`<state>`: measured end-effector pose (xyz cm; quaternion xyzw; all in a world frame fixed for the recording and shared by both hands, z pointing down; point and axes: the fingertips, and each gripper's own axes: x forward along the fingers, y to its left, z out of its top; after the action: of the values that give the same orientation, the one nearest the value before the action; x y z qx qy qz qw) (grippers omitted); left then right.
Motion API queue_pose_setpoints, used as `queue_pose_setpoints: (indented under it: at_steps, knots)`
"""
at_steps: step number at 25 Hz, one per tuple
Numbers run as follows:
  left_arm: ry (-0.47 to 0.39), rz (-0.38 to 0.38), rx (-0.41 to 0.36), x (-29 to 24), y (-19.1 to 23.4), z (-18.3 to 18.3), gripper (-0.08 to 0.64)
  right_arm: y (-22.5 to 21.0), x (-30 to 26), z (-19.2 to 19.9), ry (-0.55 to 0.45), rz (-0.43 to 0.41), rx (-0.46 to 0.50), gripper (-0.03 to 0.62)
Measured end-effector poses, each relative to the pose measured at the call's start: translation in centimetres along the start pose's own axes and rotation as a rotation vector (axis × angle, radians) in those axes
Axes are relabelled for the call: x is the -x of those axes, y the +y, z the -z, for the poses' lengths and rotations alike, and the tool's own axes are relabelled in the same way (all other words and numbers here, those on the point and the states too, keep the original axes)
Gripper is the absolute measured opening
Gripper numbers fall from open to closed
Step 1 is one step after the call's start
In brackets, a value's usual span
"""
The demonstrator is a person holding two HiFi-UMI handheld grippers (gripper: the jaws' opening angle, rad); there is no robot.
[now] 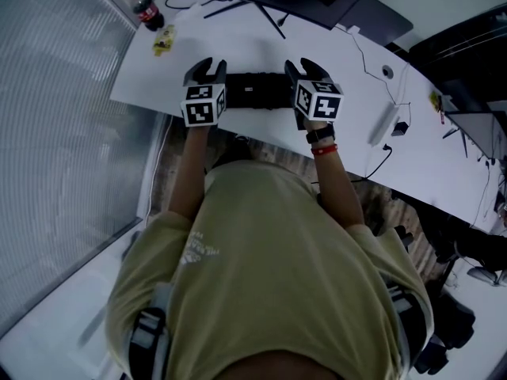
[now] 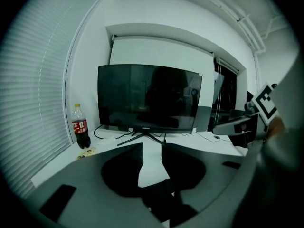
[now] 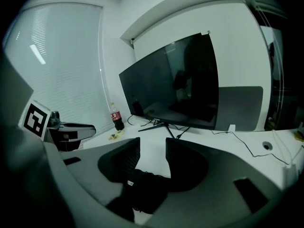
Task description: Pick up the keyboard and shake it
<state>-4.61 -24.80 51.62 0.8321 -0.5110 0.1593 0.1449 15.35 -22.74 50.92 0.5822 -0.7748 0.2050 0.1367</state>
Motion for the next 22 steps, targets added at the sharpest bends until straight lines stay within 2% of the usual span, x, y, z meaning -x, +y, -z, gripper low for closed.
queue_pose_setpoints:
  at_steps: [9, 14, 17, 22]
  knots:
    - [-0.122, 0.015, -0.059, 2.2, -2.6, -3.7, 0.067, 0.5, 3.0, -4.9, -0.167, -0.042, 0.064, 0.090]
    - [-0.149, 0.016, -0.075, 2.9, -3.0, -4.6, 0.035, 0.2, 4.1, -5.1, -0.164, -0.059, 0.111, 0.055]
    - [-0.158, 0.020, -0.084, 3.2, -3.7, -4.3, 0.020, 0.0, 4.9, -3.9, -0.136, -0.064, 0.152, 0.036]
    - [-0.160, 0.024, -0.088, 4.2, -4.6, -3.9, 0.020, -0.3, 6.3, -1.7, -0.093, -0.072, 0.143, 0.031]
